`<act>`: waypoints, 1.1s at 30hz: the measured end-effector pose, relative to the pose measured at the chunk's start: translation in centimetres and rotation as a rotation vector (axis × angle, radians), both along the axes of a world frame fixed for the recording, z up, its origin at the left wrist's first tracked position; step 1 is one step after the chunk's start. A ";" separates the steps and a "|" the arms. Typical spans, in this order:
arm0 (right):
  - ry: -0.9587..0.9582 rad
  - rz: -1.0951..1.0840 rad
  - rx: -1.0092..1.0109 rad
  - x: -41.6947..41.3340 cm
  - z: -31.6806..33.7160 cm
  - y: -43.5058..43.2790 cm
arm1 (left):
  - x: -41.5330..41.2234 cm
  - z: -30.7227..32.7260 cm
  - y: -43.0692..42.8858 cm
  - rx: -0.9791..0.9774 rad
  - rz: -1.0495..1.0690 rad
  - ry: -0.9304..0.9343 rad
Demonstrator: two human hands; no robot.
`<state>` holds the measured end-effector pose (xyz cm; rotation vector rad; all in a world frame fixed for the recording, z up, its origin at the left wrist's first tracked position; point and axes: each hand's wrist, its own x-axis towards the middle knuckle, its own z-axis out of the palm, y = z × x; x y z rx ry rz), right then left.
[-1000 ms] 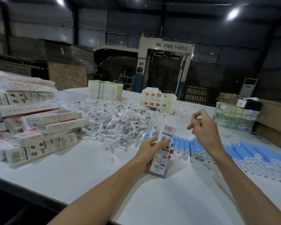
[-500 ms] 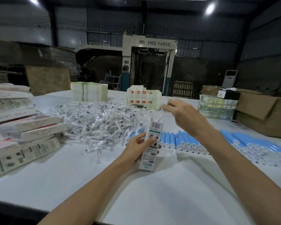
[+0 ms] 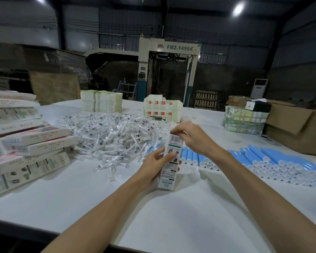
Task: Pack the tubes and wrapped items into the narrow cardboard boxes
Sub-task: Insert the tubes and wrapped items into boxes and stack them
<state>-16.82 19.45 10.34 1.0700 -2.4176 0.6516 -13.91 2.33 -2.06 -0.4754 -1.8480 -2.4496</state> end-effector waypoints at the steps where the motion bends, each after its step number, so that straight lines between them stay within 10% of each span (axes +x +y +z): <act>1: -0.001 -0.005 -0.029 0.1 -0.5 0.1 | 0.0 0.0 0.1 0.003 0.007 -0.002; 7: -0.130 -0.033 -0.655 1.0 -4.6 2.4 | 0.2 0.3 0.0 0.011 0.024 -0.030; 33: -0.548 0.150 -0.914 -1.1 -10.5 4.1 | -1.4 3.3 2.1 -0.445 0.012 0.192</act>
